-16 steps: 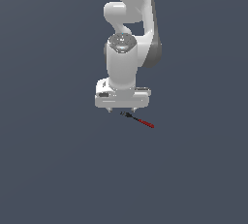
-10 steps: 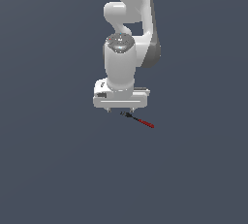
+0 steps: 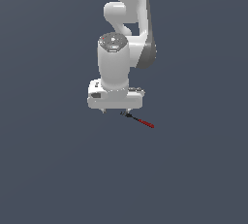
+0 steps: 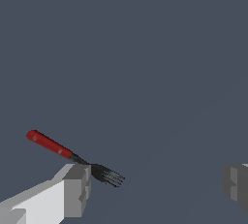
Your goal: Pick up the object and move it to a goal position.
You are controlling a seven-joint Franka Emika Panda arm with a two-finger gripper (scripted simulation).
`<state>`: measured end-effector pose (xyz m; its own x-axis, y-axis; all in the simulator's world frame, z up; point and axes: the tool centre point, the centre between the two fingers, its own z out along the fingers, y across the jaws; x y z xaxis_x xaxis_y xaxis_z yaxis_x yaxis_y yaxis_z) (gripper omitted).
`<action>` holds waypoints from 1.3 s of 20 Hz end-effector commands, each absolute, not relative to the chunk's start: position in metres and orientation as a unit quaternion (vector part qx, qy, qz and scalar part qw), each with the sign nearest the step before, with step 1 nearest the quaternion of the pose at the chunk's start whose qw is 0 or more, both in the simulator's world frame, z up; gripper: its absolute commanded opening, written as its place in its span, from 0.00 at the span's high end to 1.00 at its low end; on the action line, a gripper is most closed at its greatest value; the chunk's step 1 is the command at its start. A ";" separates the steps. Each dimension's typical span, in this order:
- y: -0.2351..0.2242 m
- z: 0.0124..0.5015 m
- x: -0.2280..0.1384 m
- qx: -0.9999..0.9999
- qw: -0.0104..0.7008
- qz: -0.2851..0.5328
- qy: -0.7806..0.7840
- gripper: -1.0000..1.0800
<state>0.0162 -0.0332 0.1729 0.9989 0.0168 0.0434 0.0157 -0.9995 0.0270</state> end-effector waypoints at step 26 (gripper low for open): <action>0.029 0.096 -0.014 0.944 0.013 0.003 0.330 0.04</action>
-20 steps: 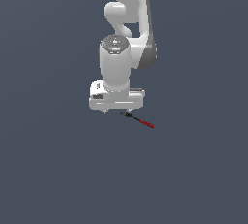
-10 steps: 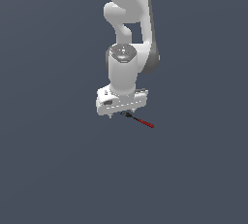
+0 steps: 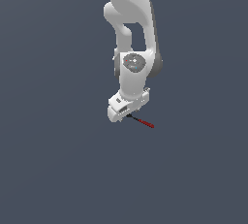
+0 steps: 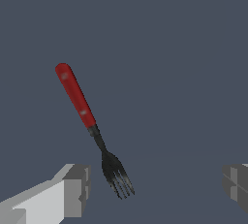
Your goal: Pick up the object and move it to a goal position.
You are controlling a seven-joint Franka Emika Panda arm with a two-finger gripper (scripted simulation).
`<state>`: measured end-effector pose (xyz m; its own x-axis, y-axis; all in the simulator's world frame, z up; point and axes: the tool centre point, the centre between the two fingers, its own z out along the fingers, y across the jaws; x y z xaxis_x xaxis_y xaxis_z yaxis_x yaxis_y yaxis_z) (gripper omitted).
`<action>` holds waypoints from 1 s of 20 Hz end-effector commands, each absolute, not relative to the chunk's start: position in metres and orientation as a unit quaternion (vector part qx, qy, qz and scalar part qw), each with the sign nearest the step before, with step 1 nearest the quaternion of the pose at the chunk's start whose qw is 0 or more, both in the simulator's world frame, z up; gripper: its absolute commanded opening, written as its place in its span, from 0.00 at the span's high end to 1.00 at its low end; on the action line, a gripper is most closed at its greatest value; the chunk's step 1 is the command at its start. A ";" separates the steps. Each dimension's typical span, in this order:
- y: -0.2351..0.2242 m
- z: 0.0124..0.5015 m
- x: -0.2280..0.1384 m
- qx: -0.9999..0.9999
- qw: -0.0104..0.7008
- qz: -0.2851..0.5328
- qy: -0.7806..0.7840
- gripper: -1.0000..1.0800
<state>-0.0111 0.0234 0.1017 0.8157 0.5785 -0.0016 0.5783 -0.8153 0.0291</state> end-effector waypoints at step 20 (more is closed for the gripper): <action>0.070 0.056 -0.040 0.861 0.000 0.000 0.509 0.04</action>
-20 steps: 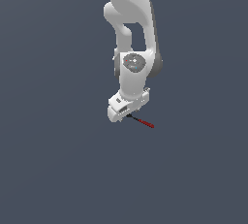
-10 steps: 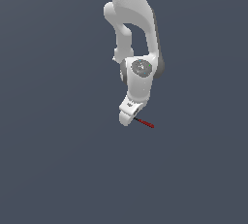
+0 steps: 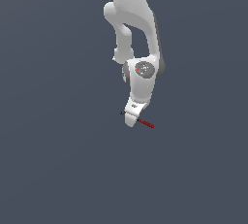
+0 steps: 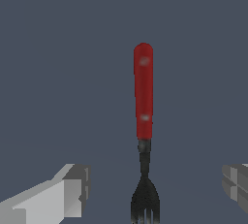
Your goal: Pick up the object and move it to a goal position.
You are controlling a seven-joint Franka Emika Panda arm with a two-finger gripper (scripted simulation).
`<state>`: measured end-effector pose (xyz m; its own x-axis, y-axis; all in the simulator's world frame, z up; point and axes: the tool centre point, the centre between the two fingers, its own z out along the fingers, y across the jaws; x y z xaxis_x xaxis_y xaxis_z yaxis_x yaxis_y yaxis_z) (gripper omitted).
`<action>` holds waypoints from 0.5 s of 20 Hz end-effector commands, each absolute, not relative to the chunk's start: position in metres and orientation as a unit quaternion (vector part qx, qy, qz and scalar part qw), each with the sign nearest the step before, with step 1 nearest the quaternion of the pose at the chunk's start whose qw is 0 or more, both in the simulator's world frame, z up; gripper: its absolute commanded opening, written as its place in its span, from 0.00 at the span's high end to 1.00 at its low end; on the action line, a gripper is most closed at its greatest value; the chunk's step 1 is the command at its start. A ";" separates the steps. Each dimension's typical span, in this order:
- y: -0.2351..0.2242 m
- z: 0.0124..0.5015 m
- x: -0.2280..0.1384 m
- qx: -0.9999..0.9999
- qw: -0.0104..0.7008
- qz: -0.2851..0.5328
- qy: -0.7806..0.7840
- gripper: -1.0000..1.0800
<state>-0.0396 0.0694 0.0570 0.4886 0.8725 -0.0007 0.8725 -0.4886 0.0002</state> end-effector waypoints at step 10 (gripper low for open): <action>0.070 0.036 -0.041 0.861 0.000 0.000 0.509 0.04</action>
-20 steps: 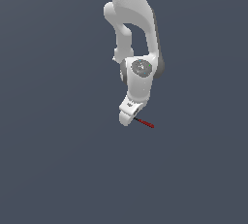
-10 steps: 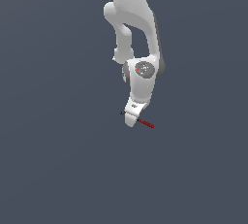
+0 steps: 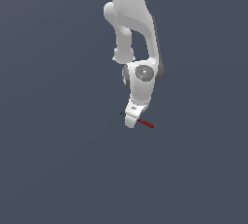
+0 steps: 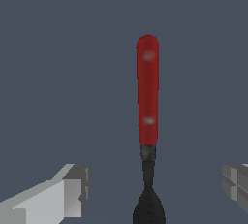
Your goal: Pick up the object and move it to a goal position.
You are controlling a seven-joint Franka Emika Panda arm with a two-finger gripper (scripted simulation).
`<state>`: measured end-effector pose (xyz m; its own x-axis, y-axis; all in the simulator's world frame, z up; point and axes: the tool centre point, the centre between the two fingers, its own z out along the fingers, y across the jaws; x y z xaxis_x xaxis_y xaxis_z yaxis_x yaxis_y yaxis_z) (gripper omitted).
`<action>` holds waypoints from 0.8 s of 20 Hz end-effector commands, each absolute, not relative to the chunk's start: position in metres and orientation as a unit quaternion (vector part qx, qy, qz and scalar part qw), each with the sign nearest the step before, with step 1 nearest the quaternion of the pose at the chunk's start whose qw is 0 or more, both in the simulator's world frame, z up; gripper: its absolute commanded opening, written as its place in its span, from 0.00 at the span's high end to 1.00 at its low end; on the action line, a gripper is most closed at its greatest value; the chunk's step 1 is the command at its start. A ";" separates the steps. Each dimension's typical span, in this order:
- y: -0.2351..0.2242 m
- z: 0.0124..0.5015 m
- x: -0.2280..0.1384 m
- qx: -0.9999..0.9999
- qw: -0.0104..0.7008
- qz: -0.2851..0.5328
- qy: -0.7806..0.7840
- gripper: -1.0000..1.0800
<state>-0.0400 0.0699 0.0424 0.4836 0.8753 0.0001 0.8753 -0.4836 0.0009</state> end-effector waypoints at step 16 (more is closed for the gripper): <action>0.070 0.006 -0.040 0.860 0.000 0.000 0.510 1.00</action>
<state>-0.0414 0.0734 0.0095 0.4751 0.8799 0.0002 0.8799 -0.4751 0.0000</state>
